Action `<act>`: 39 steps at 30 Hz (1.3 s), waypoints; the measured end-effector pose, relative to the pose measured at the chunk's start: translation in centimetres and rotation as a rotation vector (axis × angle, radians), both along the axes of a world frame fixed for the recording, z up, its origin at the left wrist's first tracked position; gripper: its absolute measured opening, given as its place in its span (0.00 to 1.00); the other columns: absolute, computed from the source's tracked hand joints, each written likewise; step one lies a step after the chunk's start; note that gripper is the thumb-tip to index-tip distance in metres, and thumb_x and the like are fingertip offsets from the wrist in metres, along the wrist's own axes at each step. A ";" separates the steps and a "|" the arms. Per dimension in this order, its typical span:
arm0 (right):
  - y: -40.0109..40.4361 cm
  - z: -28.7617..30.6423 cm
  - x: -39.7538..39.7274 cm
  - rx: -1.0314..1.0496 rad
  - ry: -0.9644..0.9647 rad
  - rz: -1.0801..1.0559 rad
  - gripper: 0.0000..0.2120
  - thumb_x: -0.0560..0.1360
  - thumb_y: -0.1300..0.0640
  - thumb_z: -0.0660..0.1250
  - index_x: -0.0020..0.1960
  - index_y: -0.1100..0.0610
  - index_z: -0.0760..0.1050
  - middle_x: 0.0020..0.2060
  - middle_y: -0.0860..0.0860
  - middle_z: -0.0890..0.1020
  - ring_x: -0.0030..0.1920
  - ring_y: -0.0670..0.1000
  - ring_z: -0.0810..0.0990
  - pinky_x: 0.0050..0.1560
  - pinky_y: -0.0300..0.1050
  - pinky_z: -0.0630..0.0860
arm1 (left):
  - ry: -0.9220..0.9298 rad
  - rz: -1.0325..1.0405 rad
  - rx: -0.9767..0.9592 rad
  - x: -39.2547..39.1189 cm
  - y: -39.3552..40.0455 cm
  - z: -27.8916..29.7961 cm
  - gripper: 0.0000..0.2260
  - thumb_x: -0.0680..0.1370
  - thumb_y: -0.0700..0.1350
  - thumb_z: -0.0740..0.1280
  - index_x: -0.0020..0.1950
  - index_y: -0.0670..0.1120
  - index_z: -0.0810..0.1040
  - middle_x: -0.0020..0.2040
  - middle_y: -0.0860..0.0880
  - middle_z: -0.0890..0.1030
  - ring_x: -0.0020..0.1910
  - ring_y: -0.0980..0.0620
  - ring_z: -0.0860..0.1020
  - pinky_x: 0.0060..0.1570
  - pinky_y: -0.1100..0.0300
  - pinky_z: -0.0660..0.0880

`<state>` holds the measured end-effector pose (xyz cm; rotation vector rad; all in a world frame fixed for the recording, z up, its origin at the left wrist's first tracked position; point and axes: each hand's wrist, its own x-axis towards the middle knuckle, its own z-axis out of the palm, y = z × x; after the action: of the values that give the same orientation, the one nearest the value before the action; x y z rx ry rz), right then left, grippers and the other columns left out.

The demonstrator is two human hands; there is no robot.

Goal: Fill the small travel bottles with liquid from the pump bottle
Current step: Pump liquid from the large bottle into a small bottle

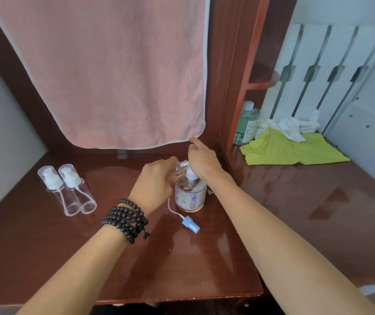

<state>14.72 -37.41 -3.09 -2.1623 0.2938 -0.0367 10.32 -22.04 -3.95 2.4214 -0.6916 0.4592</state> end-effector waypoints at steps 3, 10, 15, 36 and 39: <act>0.1 0.7 -0.2 -0.026 -0.043 0.009 0.23 0.85 0.49 0.47 0.79 0.46 0.63 0.70 0.58 0.74 0.67 0.61 0.74 0.66 0.56 0.71 | 0.000 -0.009 -0.027 -0.1 0.3 0.5 0.10 0.73 0.34 0.66 0.52 0.43 0.75 0.41 0.48 0.79 0.42 0.47 0.77 0.44 0.54 0.74; 0.1 0.6 0.4 0.005 -0.062 0.014 0.22 0.86 0.47 0.47 0.78 0.46 0.64 0.67 0.57 0.76 0.63 0.60 0.77 0.60 0.54 0.73 | -0.004 0.000 -0.038 0.1 0.1 0.7 0.10 0.74 0.34 0.67 0.54 0.42 0.76 0.43 0.46 0.81 0.44 0.47 0.78 0.45 0.59 0.71; 0.0 -0.4 0.1 -0.008 -0.008 -0.014 0.23 0.85 0.47 0.47 0.78 0.44 0.64 0.72 0.55 0.74 0.70 0.60 0.72 0.70 0.59 0.68 | 0.025 0.014 -0.020 0.0 0.0 -0.2 0.10 0.72 0.33 0.66 0.50 0.44 0.75 0.39 0.50 0.78 0.39 0.51 0.74 0.40 0.64 0.67; 0.4 1.3 0.4 0.048 -0.037 -0.009 0.22 0.85 0.45 0.50 0.74 0.52 0.67 0.62 0.57 0.78 0.59 0.59 0.78 0.61 0.56 0.74 | 0.037 0.017 -0.063 -0.2 0.2 1.1 0.10 0.74 0.35 0.68 0.54 0.42 0.76 0.42 0.46 0.80 0.39 0.51 0.73 0.39 0.67 0.63; 0.5 0.9 0.4 0.041 -0.035 -0.001 0.19 0.85 0.47 0.48 0.68 0.53 0.71 0.60 0.58 0.79 0.58 0.60 0.78 0.56 0.54 0.72 | 0.037 0.023 -0.085 -0.2 0.1 0.8 0.12 0.73 0.34 0.68 0.55 0.42 0.77 0.44 0.44 0.82 0.38 0.51 0.72 0.40 0.68 0.63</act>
<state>15.16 -36.93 -2.14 -2.1188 0.2737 -0.0690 10.15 -21.98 -3.10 2.3540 -0.6162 0.4429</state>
